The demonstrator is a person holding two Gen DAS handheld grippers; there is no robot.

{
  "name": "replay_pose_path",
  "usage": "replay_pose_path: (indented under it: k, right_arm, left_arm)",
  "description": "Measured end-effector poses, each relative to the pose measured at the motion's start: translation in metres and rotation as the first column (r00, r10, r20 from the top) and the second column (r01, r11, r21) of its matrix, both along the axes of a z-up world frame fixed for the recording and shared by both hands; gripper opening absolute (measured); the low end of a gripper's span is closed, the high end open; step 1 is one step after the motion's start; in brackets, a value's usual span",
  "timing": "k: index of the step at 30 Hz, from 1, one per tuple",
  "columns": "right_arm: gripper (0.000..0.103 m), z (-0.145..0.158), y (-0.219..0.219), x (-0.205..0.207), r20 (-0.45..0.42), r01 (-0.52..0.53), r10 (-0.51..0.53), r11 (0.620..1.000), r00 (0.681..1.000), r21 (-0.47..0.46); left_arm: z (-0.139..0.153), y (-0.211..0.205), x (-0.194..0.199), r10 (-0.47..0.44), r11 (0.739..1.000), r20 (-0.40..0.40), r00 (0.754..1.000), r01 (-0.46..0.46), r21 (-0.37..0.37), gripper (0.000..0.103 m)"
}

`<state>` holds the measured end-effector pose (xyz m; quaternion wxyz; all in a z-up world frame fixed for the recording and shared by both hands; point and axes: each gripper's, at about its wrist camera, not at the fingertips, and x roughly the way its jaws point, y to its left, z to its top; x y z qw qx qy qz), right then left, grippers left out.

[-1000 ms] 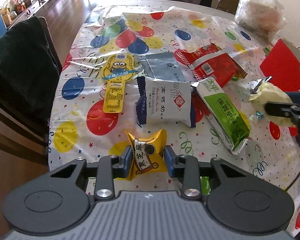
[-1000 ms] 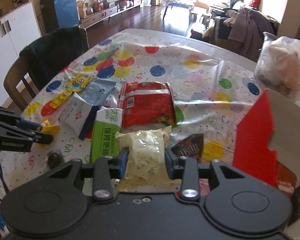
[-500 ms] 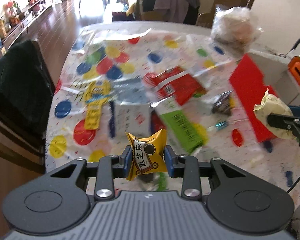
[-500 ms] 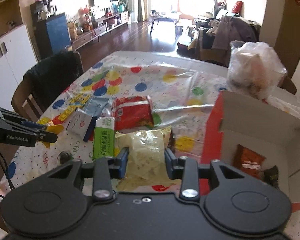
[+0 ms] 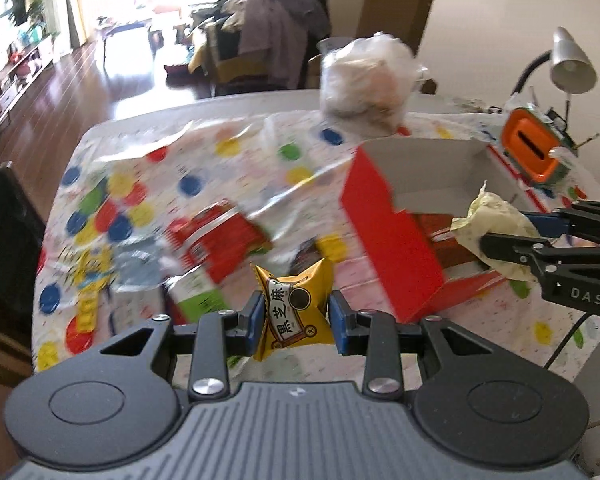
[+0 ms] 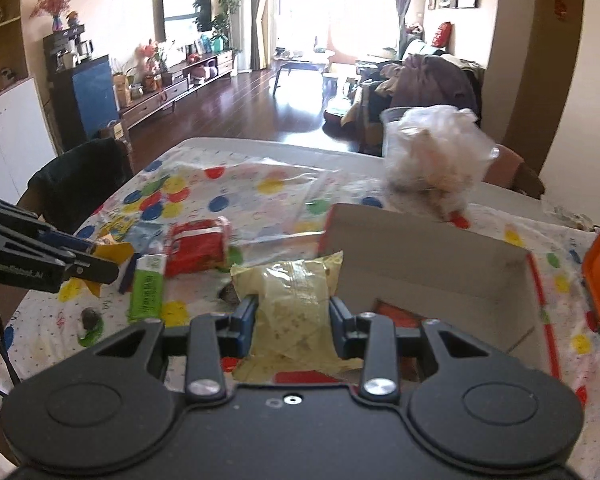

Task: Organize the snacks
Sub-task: 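Carry yellow snack and cream bag over the red box with both tools, then open both tools to drop the snacks into the box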

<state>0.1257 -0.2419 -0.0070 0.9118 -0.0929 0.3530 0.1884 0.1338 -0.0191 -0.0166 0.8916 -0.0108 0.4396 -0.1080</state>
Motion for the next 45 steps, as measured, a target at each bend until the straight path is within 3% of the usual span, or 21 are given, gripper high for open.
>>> replay_pose_path:
  k: [7, 22, 33, 45]
  right_arm:
    - [0.036, 0.006, -0.056, 0.018, 0.019, 0.055, -0.055, 0.998, 0.998, 0.009]
    - [0.036, -0.027, -0.162, 0.082, -0.077, 0.182, -0.182, 0.983, 0.98, 0.001]
    - [0.037, -0.06, -0.164, 0.117, -0.126, 0.08, -0.093, 0.991, 0.988, -0.105]
    - [0.037, -0.09, -0.14, 0.149, -0.237, -0.044, 0.008, 0.988, 0.972, -0.148]
  left_arm:
    - [0.011, -0.061, 0.021, -0.052, 0.999, 0.014, 0.999, 0.052, 0.011, 0.033]
    - [-0.014, -0.182, 0.087, -0.105, 0.992, -0.081, 0.991, 0.11, 0.061, 0.033]
    - [-0.044, -0.218, 0.142, -0.057, 0.992, -0.196, 0.979, 0.077, 0.095, 0.033]
    - [-0.08, -0.233, 0.183, -0.032, 0.986, -0.311, 0.95, 0.081, 0.144, 0.033]
